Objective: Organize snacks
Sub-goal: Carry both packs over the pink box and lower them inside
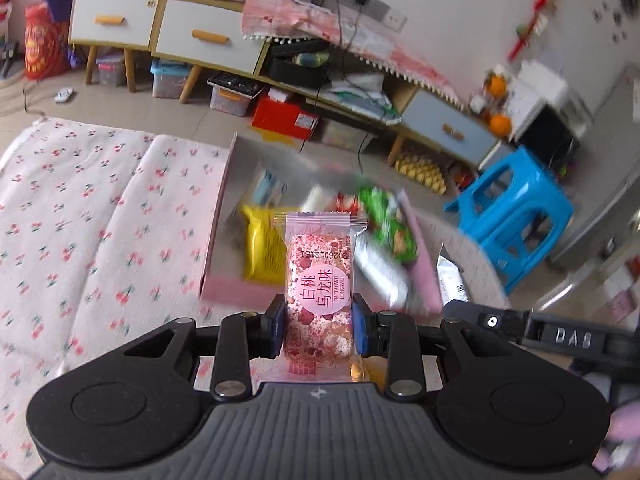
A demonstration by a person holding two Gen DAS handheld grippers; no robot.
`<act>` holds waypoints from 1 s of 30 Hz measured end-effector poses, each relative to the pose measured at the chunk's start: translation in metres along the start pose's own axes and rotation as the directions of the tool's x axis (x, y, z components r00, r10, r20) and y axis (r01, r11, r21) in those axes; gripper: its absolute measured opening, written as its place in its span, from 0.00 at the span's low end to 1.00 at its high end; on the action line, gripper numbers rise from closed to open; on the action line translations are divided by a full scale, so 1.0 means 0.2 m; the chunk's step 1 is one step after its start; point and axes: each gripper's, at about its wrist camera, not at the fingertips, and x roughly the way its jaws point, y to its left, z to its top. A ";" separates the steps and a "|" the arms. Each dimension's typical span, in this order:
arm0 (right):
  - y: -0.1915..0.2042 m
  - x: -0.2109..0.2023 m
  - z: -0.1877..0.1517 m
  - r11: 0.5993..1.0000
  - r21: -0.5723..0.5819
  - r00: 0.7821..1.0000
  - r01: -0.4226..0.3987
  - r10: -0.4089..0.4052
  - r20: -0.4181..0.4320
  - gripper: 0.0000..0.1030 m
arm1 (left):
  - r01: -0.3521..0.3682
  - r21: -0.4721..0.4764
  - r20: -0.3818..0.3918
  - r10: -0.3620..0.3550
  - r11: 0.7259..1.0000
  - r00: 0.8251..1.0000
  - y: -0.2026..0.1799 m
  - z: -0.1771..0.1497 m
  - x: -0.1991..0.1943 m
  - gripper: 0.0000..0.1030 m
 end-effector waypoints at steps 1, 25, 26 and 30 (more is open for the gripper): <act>0.01 0.02 0.03 1.000 0.015 1.000 -0.018 0.018 0.016 0.46 | 0.018 -0.020 0.005 -0.018 1.000 1.000 0.02 0.03 0.02 0.29; -0.13 0.52 0.12 0.984 0.162 0.997 -0.076 0.078 -0.005 0.46 | 0.088 -0.063 -0.056 -0.092 0.994 0.994 0.11 0.10 0.47 0.29; -0.13 0.52 0.12 0.985 0.154 0.997 -0.074 0.075 -0.002 0.46 | 0.071 -0.035 -0.051 -0.072 0.997 0.996 0.10 0.10 0.46 0.29; -0.13 0.52 0.12 0.987 0.143 0.997 -0.073 0.073 0.003 0.46 | 0.064 0.007 -0.048 -0.064 0.998 0.997 0.10 0.10 0.45 0.29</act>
